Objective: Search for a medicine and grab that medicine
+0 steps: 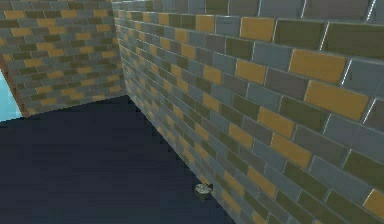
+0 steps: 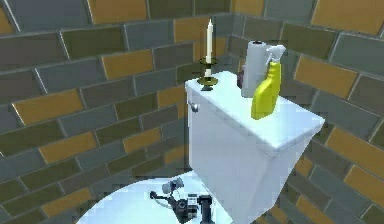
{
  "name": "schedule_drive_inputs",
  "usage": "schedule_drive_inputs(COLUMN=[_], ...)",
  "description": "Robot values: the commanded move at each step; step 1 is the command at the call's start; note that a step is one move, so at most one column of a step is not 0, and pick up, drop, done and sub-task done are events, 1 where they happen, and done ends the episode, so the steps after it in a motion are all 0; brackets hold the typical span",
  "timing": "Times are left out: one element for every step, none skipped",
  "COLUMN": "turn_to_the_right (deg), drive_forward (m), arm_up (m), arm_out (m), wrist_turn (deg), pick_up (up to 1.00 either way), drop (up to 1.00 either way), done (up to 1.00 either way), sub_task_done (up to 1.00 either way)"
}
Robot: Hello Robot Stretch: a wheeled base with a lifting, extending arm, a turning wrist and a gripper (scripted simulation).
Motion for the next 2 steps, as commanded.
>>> schedule_drive_inputs(turn_to_the_right=[0.0,0.0], drive_forward=[0.00,0.00], arm_up=[0.10,0.00], arm_out=[0.00,0.00], wrist_turn=[0.0,0.0], pick_up=[0.00,0.00], drop=[0.00,0.00], done=[0.00,1.00], sub_task_done=[0.00,0.00])
